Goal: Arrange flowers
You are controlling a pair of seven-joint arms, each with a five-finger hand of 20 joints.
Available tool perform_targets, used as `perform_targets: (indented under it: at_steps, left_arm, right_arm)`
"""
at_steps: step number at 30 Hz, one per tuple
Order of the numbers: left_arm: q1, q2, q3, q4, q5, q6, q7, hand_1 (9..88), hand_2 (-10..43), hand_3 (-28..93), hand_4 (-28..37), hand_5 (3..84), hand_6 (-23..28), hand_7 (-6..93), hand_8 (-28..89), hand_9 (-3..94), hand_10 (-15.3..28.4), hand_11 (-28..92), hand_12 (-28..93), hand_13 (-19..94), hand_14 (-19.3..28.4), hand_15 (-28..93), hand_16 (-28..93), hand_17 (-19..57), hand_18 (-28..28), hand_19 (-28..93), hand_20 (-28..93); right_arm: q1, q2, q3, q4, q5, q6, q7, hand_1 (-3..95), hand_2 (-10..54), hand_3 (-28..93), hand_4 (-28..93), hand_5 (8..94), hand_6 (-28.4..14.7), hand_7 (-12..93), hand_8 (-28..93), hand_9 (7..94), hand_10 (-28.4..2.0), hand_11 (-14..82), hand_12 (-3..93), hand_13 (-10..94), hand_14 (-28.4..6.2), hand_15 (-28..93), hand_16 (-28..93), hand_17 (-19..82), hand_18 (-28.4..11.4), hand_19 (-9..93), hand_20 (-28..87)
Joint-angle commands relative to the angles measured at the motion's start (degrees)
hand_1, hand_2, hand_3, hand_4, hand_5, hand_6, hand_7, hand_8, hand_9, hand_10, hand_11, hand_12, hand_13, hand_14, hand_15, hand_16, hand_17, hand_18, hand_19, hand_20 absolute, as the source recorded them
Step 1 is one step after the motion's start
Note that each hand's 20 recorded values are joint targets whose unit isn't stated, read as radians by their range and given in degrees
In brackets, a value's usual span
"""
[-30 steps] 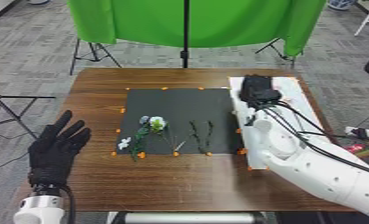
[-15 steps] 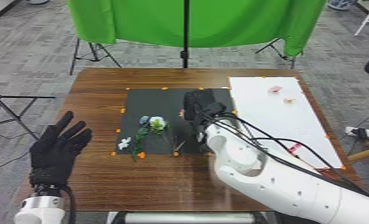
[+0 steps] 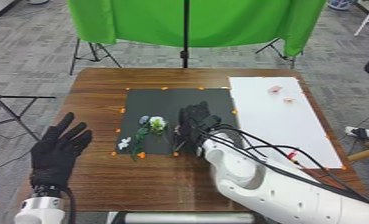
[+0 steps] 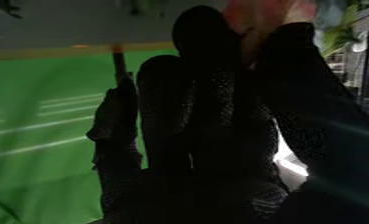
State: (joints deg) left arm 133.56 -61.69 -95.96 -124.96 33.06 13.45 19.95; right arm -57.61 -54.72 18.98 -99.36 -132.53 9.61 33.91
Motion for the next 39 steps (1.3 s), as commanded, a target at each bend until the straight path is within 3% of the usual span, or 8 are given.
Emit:
perform_targets:
  at_steps: [1,8,15,20,24,30,31,39]
  left_arm:
    - [0.84,-0.26,0.11,-0.16,-0.01,0.06,-0.57,19.3,9.7,78,-28.3,35.5,8.4,9.2,-9,33.3,20.7,25,11,21,28.3,59,-12,-7.7,28.4,54,23]
    - [1.08,-0.40,-0.05,-0.30,0.10,0.37,-0.75,19.6,9.6,78,-28.3,35.7,8.4,9.8,-9,33.4,21.0,26,10,21,28.4,60,-12,-7.6,28.4,54,23]
    - [1.74,0.50,0.35,-0.53,-0.89,1.25,0.36,19.8,9.5,79,-28.3,35.8,8.5,9.9,-9,33.4,21.1,26,10,22,28.4,61,-12,-7.6,28.4,54,23]
    - [1.60,0.54,0.95,-0.50,-0.92,1.14,0.90,20.0,9.4,79,-28.3,35.9,8.5,10.2,-9,33.5,21.1,27,10,22,28.4,61,-12,-7.6,28.4,54,23]
    - [0.90,-0.08,1.14,-0.23,-0.54,0.72,0.26,20.0,9.4,79,-28.3,35.9,8.5,10.4,-9,33.5,21.1,27,10,22,28.4,61,-13,-7.6,28.4,54,23]
    - [0.87,0.50,1.56,0.10,-0.92,0.78,1.31,20.0,9.5,79,-28.3,35.7,8.6,10.2,-9,33.2,21.1,26,9,21,28.4,60,-13,-7.8,28.4,54,23]
    - [1.03,1.09,1.85,0.06,-1.51,1.23,2.17,20.0,9.5,78,-28.3,35.6,8.6,10.1,-9,33.1,21.0,26,9,21,28.4,60,-13,-7.8,28.4,54,23]
    - [-0.72,1.06,2.64,1.04,-1.30,0.34,1.85,20.0,9.6,78,-28.3,35.4,8.4,9.6,-9,32.9,20.8,25,10,21,28.4,60,-12,-7.8,28.4,54,22]
  right_arm:
    - [0.16,0.64,0.19,-0.45,-1.02,-0.82,0.04,43.4,-9.5,71,-28,75.3,3.6,15,-4,81.8,-8.9,36.3,24.0,66,-7.7,76,21,21,-22.2,83,50]
    - [-0.24,1.70,2.35,-2.42,1.47,-2.13,-0.49,38.6,-9.5,77,-28,69.1,2.4,15,-13,78.2,-10.0,40.6,20.6,64,-8.4,77,21,20,-22.8,83,52]
    - [-1.32,2.57,5.08,-5.74,4.09,-3.79,-1.56,37.2,-9.5,77,-28,65.9,1.2,15,-13,75.7,-10.8,43.1,20.0,62,-9.7,79,22,19,-23.7,82,53]
    - [-0.14,3.49,5.54,-6.16,5.64,-1.94,-0.11,37.0,-9.5,76,-28,65.4,1.0,14,-13,74.8,-11.0,44.0,19.5,61,-10.1,79,21,19,-23.9,82,54]
    - [0.52,6.13,7.83,-6.05,7.86,2.39,3.77,36.0,-9.5,76,-28,65.5,0.9,14,-13,74.3,-11.4,43.7,19.0,61,-10.2,79,21,19,-23.9,81,55]
    - [3.89,12.50,10.46,-1.49,12.80,6.71,9.81,34.4,-9.5,78,-28,63.9,0.2,15,-13,69.5,-12.5,35.7,16.1,56,-11.4,77,19,19,-24.4,82,55]
    - [4.86,13.33,10.39,-0.10,12.65,6.55,10.78,33.8,-9.5,78,-28,62.8,0.0,14,-13,67.8,-13.2,33.9,15.7,55,-11.7,77,18,19,-24.5,82,55]
    - [13.46,18.24,3.45,11.36,11.92,5.50,19.12,33.3,-9.5,80,-28,59.4,-0.3,15,-13,60.3,-14.9,26.6,14.5,50,-13.9,74,14,19,-24.7,81,54]
